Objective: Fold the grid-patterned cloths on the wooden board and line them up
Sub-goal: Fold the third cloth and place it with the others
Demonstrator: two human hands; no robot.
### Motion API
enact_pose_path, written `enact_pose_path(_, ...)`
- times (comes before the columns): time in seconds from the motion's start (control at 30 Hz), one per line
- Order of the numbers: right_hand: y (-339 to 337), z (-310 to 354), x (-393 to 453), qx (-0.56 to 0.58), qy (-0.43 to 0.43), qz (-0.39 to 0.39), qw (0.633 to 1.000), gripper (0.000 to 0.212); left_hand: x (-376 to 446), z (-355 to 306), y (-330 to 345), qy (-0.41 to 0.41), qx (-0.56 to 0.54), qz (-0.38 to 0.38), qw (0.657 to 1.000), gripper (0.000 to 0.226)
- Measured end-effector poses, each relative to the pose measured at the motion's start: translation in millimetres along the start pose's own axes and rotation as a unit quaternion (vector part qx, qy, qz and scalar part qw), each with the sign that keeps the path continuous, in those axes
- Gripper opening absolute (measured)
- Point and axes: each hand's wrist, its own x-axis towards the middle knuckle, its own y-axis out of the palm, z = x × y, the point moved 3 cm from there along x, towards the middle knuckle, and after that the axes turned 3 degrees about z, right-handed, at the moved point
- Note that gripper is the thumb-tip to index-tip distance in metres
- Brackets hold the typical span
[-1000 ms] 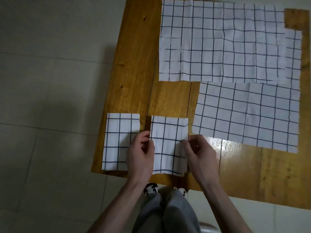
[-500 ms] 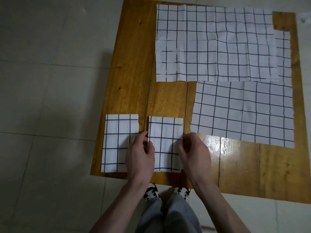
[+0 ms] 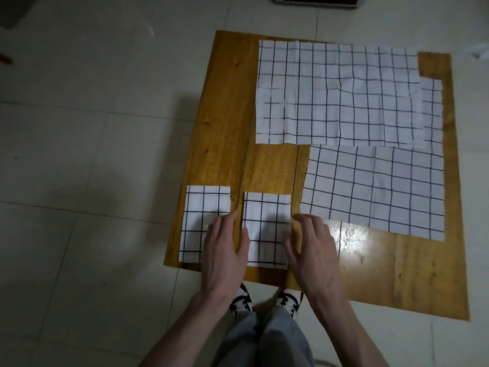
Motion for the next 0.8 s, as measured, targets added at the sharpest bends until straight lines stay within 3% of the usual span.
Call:
enact_pose_path(0.17,-75,42,-16,-0.031,-0.064,0.03,0.997,0.053,-20,-46,-62,0.089,0.056,-0.016,0.994,0.051)
enact_pose_path(0.33,-178,100,-34,-0.091,-0.135,-0.005,0.987,0.059,-44,-107,-145,0.166,0.095,-0.054,0.98,0.053)
enact_pose_path(0.53,-261,162,-50,-0.164,-0.187,-0.05,0.967,0.067,-76,-164,-239,0.174,0.155,-0.089,0.968,0.061)
enact_pose_path(0.8,-331,246,-57,-0.15,-0.253,-0.099,0.951,0.069,-130,-200,-339,0.148,0.173,-0.201,0.953,0.061)
